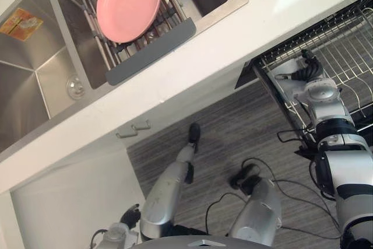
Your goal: Walk over to the sink, pick up the cup, carry it to the dishwasher, place the cup inside the dishwasher, then close the dishwasher door
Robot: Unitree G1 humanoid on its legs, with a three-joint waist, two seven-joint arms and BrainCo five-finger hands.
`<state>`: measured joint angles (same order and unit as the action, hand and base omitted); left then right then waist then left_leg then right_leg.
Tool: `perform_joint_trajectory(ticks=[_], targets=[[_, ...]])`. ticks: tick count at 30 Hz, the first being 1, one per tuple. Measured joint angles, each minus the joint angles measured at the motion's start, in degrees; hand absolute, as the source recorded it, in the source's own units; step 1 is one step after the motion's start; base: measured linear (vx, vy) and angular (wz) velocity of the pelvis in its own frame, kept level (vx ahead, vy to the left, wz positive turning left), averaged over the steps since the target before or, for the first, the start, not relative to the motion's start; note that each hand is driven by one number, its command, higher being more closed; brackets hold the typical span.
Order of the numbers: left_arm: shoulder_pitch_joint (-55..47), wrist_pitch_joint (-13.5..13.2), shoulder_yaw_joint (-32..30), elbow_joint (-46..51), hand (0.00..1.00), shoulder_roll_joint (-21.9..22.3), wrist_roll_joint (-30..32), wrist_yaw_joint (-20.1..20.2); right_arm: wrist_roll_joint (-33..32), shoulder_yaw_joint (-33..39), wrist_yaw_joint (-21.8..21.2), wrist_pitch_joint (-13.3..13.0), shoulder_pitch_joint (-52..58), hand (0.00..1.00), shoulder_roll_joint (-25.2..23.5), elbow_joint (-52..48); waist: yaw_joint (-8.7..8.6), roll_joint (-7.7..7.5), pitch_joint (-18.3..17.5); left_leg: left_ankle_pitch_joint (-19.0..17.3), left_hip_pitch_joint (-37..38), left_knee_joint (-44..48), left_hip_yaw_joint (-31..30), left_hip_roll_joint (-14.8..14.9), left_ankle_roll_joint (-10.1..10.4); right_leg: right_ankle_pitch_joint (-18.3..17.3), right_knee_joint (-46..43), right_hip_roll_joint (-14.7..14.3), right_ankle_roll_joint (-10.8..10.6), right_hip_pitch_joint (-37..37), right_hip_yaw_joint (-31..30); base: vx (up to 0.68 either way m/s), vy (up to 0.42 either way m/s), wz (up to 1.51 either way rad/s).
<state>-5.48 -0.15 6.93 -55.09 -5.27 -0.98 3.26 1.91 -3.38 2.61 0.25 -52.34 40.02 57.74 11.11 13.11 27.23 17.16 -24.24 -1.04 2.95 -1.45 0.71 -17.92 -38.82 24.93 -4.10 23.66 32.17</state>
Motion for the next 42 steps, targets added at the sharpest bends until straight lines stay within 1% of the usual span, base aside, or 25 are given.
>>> perform_joint_trajectory(ticks=[3,5,8,11,13,15,16,17,19,20,21,23,24,26,28,29,31,33,34,36,37,38,39,41,42], targets=[[0.0,-0.2,0.0,-0.2,0.0,0.3,0.1,-0.1,-0.5,0.1,2.1,0.0,0.0,0.0,-1.5,0.0,-0.06,0.01,0.0,-0.1,0.1,0.0,0.0,0.3,0.2,-0.5,-0.3,-0.2,0.2,0.0,0.0,-0.05,-0.092,-0.02],[0.0,-1.2,-0.2,-0.8,0.0,0.5,0.2,-0.5,-0.4,0.4,4.2,0.0,0.0,0.0,-1.6,0.0,-0.24,0.01,0.0,-0.1,0.4,0.0,0.1,0.4,0.2,-0.5,-0.3,-0.3,0.2,-0.3,0.0,-0.04,-0.084,-0.02],[0.0,-1.2,-0.3,-1.0,0.0,0.6,1.2,-1.0,-0.4,3.0,7.4,0.0,1.2,0.0,-2.5,-0.7,-0.77,-0.01,0.0,-0.4,2.2,0.0,0.5,0.6,0.4,-0.4,0.3,-0.6,0.2,-2.1,-0.3,-0.02,-0.078,-0.08],[-0.3,-1.3,-0.7,-1.0,0.0,0.6,1.2,-2.4,-0.5,5.4,9.4,-0.2,4.5,0.0,-5.5,-4.3,-2.06,-0.33,0.2,-1.3,5.1,-0.2,2.0,1.3,0.4,0.0,2.0,-1.8,0.2,-4.2,-1.7,-0.01,-0.077,-0.32],[-0.4,-1.3,-1.8,-0.5,0.0,0.6,1.2,-3.3,-0.5,6.9,10.1,-0.6,7.3,0.0,-6.9,-8.6,-3.71,-0.5,0.3,-1.4,6.0,-0.4,2.6,1.8,0.4,0.4,2.9,-2.4,0.0,-5.1,-1.9,0.01,-0.074,-0.24],[-0.8,-1.1,-3.0,1.0,0.0,0.1,1.2,-3.9,-0.4,9.0,10.3,-1.2,11.7,0.0,-8.6,-13.3,-4.98,-1.75,1.2,-1.5,8.7,-1.7,3.7,2.3,0.6,0.8,3.8,-3.2,-0.5,-6.6,-2.9,0.02,-0.084,-0.29],[-1.1,-1.0,-3.1,1.7,0.0,-0.2,1.2,-4.0,-0.4,9.5,10.4,-1.5,13.4,0.0,-8.9,-15.3,-5.24,-2.18,1.5,-1.5,9.6,-2.1,4.0,2.4,0.6,0.8,4.1,-3.4,-0.5,-7.2,-3.1,0.03,-0.071,-0.27],[-1.7,-0.7,-3.6,2.9,0.0,-0.8,1.2,-4.0,-0.3,11.0,10.5,-1.8,16.7,0.0,-9.8,-18.9,-5.98,-3.06,2.1,-1.9,11.2,-2.3,4.6,2.6,1.0,0.8,4.7,-3.6,-0.6,-8.7,-3.2,0.04,-0.079,-0.24],[-3.3,0.2,-4.5,4.5,0.0,-1.0,1.2,-4.0,-0.3,13.2,10.7,-2.8,22.6,0.0,-11.5,-25.5,-7.24,-4.1,2.1,-2.5,13.5,-2.5,5.1,3.1,1.2,1.4,6.9,-4.8,-0.8,-11.3,-3.3,0.06,-0.073,-0.26],[-4.5,0.5,-4.6,5.1,0.0,-1.4,1.2,-4.0,-0.5,14.0,11.3,-3.6,25.7,0.0,-12.7,-28.5,-8.12,-4.87,1.5,-3.0,14.5,-2.6,5.5,3.4,1.5,1.6,8.0,-5.3,-1.1,-12.5,-3.4,0.07,-0.044,-0.24],[-5.1,0.7,-4.6,5.1,0.0,-1.5,1.2,-3.9,-0.5,14.6,11.5,-4.0,27.3,0.0,-13.6,-29.8,-8.37,-5.41,0.9,-3.2,14.9,-2.6,6.0,3.6,1.5,1.6,8.4,-5.5,-1.2,-12.8,-3.5,0.08,-0.039,-0.28],[-7.1,1.8,-4.7,5.1,0.0,-2.2,1.2,-3.9,-1.5,16.1,11.9,-6.0,33.4,0.0,-17.4,-34.5,-8.86,-7.12,-2.3,-4.3,16.5,-2.6,7.3,4.2,1.7,2.1,10.4,-6.6,-1.4,-14.2,-4.4,0.11,-0.042,-0.32],[-7.6,1.9,-4.8,5.1,0.0,-2.3,1.2,-3.9,-2.0,16.2,11.8,-6.4,34.9,0.0,-18.2,-35.8,-8.96,-7.53,-2.8,-4.7,17.2,-2.5,7.8,4.3,1.7,2.1,10.8,-6.8,-1.4,-14.9,-4.6,0.13,-0.043,-0.3],[-8.6,3.0,-5.3,5.0,0.0,-2.5,1.3,-3.8,-3.9,16.7,9.8,-8.4,39.1,0.0,-20.7,-40.5,-9.45,-8.32,-4.6,-6.2,18.9,-1.8,8.5,4.6,1.9,2.3,12.6,-7.4,-1.8,-17.2,-4.6,0.12,-0.034,-0.24],[-9.6,4.8,-6.8,4.3,0.0,-2.5,1.3,-3.6,-8.0,15.9,3.0,-11.7,43.7,0.0,-22.9,-46.1,-9.77,-9.11,-7.7,-8.3,20.5,-0.4,9.8,5.4,2.0,2.9,15.1,-8.4,-2.1,-19.7,-4.8,0.14,-0.025,-0.28],[-9.7,5.3,-7.1,4.0,0.0,-2.5,1.3,-3.5,-9.7,15.5,1.2,-12.3,44.4,0.0,-23.3,-47.5,-9.84,-9.32,-8.2,-8.9,20.8,0.2,10.0,5.6,2.2,3.0,15.8,-8.7,-2.1,-20.3,-4.9,0.12,-0.022,-0.33],[-9.8,6.8,-9.0,2.4,0.0,-2.3,1.2,-3.7,-16.1,14.4,-4.5,-14.3,46.4,0.0,-25.5,-52.5,-10.0,-9.99,-10.8,-10.7,21.6,2.0,11.1,6.8,2.4,4.0,18.7,-10.2,-2.2,-22.6,-4.9,0.09,-0.026,-0.27],[-9.8,7.4,-10.4,1.9,0.0,-2.2,1.1,-3.9,-24.6,13.8,-9.4,-15.1,46.9,0.0,-27.3,-55.1,-10.05,-10.4,-11.4,-11.7,22.8,3.1,11.4,7.7,2.7,4.9,21.3,-11.4,-2.2,-25.0,-4.8,0.06,-0.027,-0.17],[-9.9,7.9,-11.8,1.5,0.0,-1.8,1.1,-3.9,-29.0,13.3,-13.4,-15.0,47.5,0.0,-28.3,-56.5,-10.04,-10.62,-12.0,-12.5,23.2,4.0,11.5,8.2,2.8,5.3,22.6,-12.1,-2.1,-26.4,-4.7,0.03,-0.024,-0.09],[-10.1,8.2,-12.9,1.5,0.0,-1.6,1.0,-3.9,-32.2,12.3,-17.8,-14.8,48.2,0.0,-28.9,-58.1,-10.12,-10.82,-12.8,-13.1,23.4,4.9,11.5,8.5,2.9,5.5,23.6,-12.4,-2.2,-27.7,-4.1,0.01,-0.004,0.12],[-9.9,8.8,-13.8,1.5,0.0,-1.3,-0.2,-4.3,-33.7,12.4,-21.6,-13.9,48.8,0.0,-28.9,-59.8,-10.5,-10.85,-13.0,-13.7,22.6,7.0,12.8,8.5,2.0,5.7,24.0,-12.1,-2.4,-29.2,-2.1,0.0,-0.001,0.49],[-9.9,9.1,-14.0,1.6,0.0,-1.4,-0.3,-4.4,-34.0,12.6,-22.9,-13.5,48.8,0.0,-28.8,-60.4,-11.01,-10.82,-13.1,-14.3,21.8,9.0,16.3,8.9,0.9,5.8,24.1,-11.7,-2.5,-30.4,0.2,-0.02,0.005,0.66],[-9.9,9.2,-14.1,1.6,0.0,-1.4,-0.4,-4.4,-34.3,12.6,-23.5,-13.1,48.8,0.0,-28.8,-60.9,-11.26,-10.82,-13.1,-14.6,21.2,10.4,19.2,9.3,-0.3,5.8,24.0,-11.4,-2.5,-31.4,1.9,-0.05,0.028,0.81],[-9.9,9.4,-14.5,1.7,0.0,-1.4,0.1,-4.2,-35.5,13.4,-23.7,-12.6,48.7,0.0,-28.2,-62.0,-11.29,-10.7,-13.5,-15.3,20.4,13.3,29.6,10.0,-4.5,5.3,23.9,-10.7,-3.2,-34.5,7.5,-0.07,0.063,1.06],[-9.9,9.8,-14.6,1.7,0.0,-1.3,0.5,-4.1,-35.8,13.7,-23.6,-12.6,48.7,0.0,-28.1,-62.5,-11.15,-10.63,-13.7,-15.6,20.2,13.2,30.6,9.8,-5.1,4.7,23.8,-10.6,-3.4,-35.1,8.4,-0.09,0.101,1.01]])
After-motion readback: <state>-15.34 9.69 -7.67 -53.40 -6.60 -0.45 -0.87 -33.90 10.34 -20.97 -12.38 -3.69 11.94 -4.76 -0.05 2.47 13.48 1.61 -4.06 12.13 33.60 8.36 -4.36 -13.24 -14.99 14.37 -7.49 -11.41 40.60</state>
